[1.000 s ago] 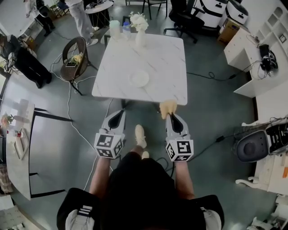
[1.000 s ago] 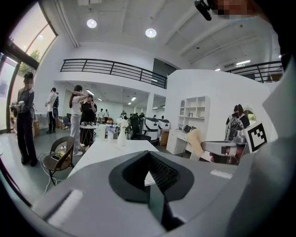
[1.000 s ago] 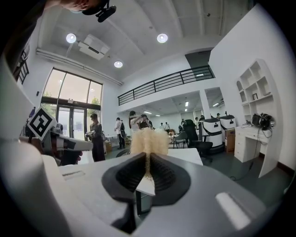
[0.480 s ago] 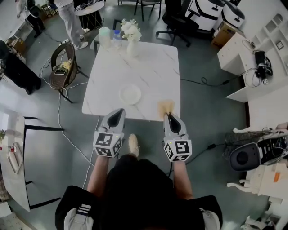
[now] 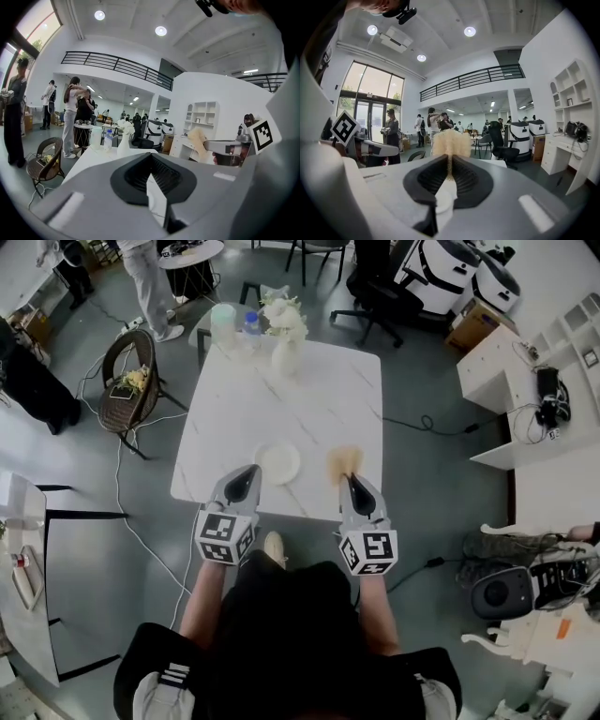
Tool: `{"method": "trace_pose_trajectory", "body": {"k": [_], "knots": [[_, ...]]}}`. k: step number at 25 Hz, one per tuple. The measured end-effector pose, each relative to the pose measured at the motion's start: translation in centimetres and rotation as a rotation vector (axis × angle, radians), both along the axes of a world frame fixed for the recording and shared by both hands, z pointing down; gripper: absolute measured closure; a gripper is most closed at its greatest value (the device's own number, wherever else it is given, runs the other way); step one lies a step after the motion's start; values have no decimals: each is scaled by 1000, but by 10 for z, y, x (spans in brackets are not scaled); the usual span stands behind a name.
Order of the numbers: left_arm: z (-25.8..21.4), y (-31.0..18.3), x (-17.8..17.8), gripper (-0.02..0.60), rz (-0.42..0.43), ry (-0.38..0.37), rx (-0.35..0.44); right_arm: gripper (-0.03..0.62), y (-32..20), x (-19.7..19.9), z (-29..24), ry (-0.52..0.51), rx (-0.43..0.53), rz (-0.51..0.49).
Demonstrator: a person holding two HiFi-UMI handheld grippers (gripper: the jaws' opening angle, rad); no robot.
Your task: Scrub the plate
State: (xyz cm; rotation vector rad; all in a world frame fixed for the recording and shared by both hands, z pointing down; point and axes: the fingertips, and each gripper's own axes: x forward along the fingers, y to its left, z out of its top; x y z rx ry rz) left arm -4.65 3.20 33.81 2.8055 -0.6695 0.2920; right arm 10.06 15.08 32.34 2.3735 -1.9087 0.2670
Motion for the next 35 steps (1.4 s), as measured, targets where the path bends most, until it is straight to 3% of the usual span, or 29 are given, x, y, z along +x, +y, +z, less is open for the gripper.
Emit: {"method": "trace_pose_trajectory", "body": {"k": [14, 26, 35], "knots": [[37, -48, -16, 574, -153, -36, -66, 565, -82, -8, 33, -28, -66, -192], [97, -62, -1, 574, -356, -83, -208, 565, -138, 12, 85, -71, -175, -438], [145, -66, 5, 574, -437, -131, -271, 565, -160, 15, 135, -112, -251, -548]]}}
